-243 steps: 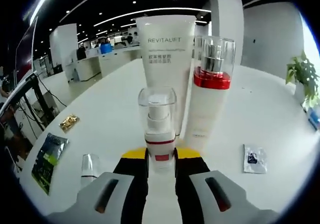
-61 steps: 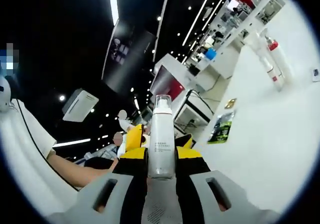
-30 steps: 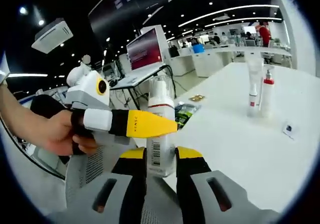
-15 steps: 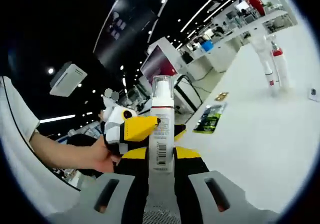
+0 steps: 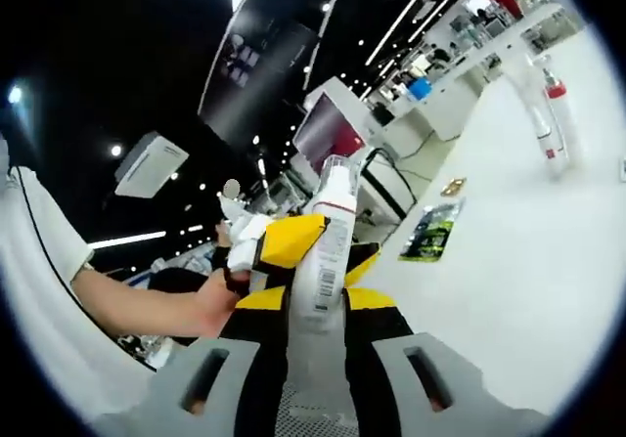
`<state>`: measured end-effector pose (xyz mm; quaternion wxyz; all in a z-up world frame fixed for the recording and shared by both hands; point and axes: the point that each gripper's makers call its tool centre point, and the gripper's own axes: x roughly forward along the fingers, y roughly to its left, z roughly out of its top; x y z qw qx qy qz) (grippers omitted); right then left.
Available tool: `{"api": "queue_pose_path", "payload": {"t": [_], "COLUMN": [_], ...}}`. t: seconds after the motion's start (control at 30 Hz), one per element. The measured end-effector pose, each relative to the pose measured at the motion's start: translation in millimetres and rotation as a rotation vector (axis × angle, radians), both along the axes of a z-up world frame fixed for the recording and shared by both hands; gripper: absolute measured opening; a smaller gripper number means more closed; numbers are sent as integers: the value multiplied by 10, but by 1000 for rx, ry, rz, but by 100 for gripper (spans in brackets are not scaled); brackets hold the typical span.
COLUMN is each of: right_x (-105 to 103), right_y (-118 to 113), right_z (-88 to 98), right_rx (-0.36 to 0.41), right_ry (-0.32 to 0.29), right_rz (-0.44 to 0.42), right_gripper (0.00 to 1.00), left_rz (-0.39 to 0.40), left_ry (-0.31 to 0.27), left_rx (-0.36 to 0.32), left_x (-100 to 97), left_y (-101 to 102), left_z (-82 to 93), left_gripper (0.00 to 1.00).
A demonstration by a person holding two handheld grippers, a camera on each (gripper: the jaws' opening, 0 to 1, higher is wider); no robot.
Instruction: Arrange the skincare products in the storage area until every visible bottle or jar stands upright without overlapping.
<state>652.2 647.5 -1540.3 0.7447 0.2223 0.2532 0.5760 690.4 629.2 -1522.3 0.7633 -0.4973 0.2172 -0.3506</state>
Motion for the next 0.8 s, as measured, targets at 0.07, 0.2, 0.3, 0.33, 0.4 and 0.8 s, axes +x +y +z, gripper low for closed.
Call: {"api": "queue_pose_path", "payload": {"t": [0.07,0.2,0.3,0.33,0.4,0.8], "right_x": [-2,-22,-72,-45,-59,-115], "right_y": [13,68,94,73,48,15], "right_z": [-72,-116,-86,-97,-60,8], "right_rx": [-78,-134,-109,-120,-91,29], "right_ry": [-74,-126,-98,-101,-89,81], "right_rz": [-12,-25,2,-15,2,72], "right_gripper": [25,26,24,24,23,21], "left_rz": [36,21,1,3,-13,-58], "left_ry": [-9,-20,-37,-42,-35,-36], "left_rx": [45,99,114,116,56,-24], "left_x": [20,26,-14,-18,-43,-46], "left_y": [13,-36,-112,-106,-104,-34], "left_z": [-32,-82,-72,-68,-10,31], "left_gripper": [24,24,24,24,24,23]}}
